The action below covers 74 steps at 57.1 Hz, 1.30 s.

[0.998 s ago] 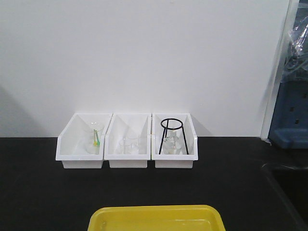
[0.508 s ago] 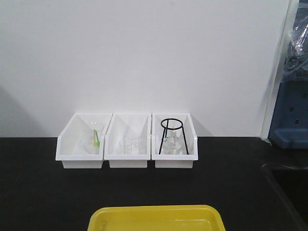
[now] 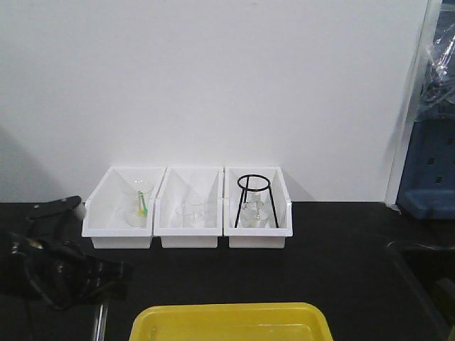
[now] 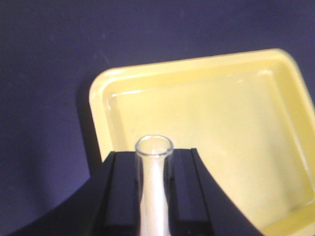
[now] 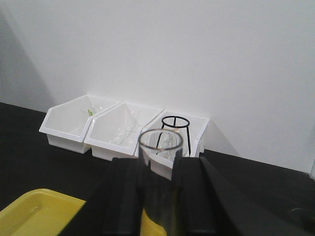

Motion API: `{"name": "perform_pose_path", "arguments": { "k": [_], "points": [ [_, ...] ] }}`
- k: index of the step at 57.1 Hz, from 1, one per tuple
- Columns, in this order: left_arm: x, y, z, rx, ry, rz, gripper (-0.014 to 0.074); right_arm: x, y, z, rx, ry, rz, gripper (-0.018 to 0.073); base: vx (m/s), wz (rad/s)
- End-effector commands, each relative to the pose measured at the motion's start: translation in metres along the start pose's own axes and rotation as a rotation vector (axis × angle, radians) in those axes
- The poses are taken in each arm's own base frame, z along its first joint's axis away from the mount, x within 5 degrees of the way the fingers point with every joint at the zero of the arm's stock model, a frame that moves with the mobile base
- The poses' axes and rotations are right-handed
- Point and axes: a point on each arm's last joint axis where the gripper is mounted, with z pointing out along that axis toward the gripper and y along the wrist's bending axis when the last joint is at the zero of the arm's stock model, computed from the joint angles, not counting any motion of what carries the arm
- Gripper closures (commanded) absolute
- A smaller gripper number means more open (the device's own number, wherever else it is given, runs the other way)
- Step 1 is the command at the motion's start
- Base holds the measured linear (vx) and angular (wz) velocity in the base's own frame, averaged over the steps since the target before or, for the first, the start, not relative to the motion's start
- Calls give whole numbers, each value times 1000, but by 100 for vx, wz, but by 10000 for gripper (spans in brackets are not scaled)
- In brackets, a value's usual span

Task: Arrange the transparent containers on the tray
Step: 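Lower the left gripper's tube into the yellow tray corner and release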

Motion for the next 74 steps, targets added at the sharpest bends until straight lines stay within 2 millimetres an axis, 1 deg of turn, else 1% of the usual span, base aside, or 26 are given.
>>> {"name": "perform_pose_path", "arguments": {
  "k": [1,8,15,26,33,39,46,54,64,68,74],
  "points": [
    [-20,-11,11,47,4,-8,597,-8,-1,3,2,-11,-14,571,0,0],
    [-26,-9,44,72,61,-66,596,-7,-1,6,3,0,-14,571,0,0],
    [-24,-2,71,87,102,-132,596,-7,-1,6,4,1,-14,571,0,0],
    [-18,-5,94,71,112,-77,590,-7,-1,6,5,1,-14,571,0,0],
    [-13,-7,108,65,122,-70,554,-7,-1,6,5,1,-14,571,0,0],
    [-11,-4,116,55,135,-79,496,-7,-1,6,5,1,-14,571,0,0],
    [-11,-1,120,48,134,-84,414,-7,-1,6,5,1,-14,571,0,0],
    [-10,1,125,37,141,-148,325,-7,-1,6,5,1,-14,571,0,0],
    [-8,3,129,32,148,-167,267,-7,-1,6,5,1,-14,571,0,0],
    [-8,3,129,32,148,-167,260,-7,-1,6,5,1,-14,571,0,0],
    [-10,0,123,39,137,-162,260,-7,-1,6,5,1,-14,571,0,0]
  ]
}}
